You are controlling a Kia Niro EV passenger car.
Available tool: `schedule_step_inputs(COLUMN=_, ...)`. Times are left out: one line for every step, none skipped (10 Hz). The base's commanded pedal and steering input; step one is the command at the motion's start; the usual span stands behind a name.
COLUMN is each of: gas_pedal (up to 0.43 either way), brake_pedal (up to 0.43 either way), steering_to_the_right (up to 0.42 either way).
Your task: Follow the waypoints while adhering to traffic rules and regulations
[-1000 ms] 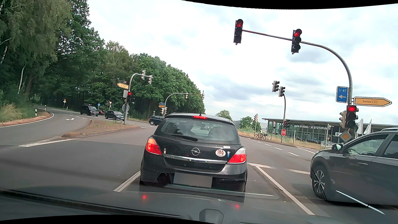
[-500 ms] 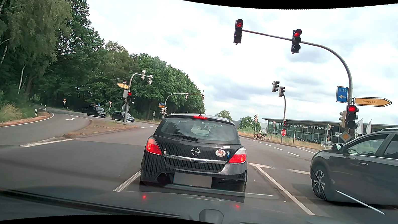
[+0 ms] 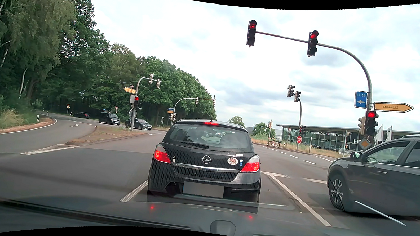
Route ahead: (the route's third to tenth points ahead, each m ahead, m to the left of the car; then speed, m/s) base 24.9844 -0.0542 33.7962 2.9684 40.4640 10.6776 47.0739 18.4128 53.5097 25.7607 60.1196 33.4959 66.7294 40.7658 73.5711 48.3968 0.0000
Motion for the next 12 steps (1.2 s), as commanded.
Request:
schedule_step_inputs(gas_pedal=0.000, brake_pedal=0.274, steering_to_the_right=-0.004)
schedule_step_inputs(gas_pedal=0.000, brake_pedal=0.274, steering_to_the_right=-0.004)
schedule_step_inputs(gas_pedal=0.000, brake_pedal=0.274, steering_to_the_right=-0.004)
schedule_step_inputs(gas_pedal=0.000, brake_pedal=0.268, steering_to_the_right=-0.004)
schedule_step_inputs(gas_pedal=0.000, brake_pedal=0.268, steering_to_the_right=-0.004)
schedule_step_inputs(gas_pedal=0.000, brake_pedal=0.268, steering_to_the_right=-0.004)
schedule_step_inputs(gas_pedal=0.000, brake_pedal=0.268, steering_to_the_right=-0.004)
schedule_step_inputs(gas_pedal=0.000, brake_pedal=0.268, steering_to_the_right=-0.004)
schedule_step_inputs(gas_pedal=0.000, brake_pedal=0.268, steering_to_the_right=-0.004)
schedule_step_inputs(gas_pedal=0.000, brake_pedal=0.268, steering_to_the_right=-0.004)
schedule_step_inputs(gas_pedal=0.000, brake_pedal=0.268, steering_to_the_right=-0.004)
schedule_step_inputs(gas_pedal=0.000, brake_pedal=0.268, steering_to_the_right=-0.004)
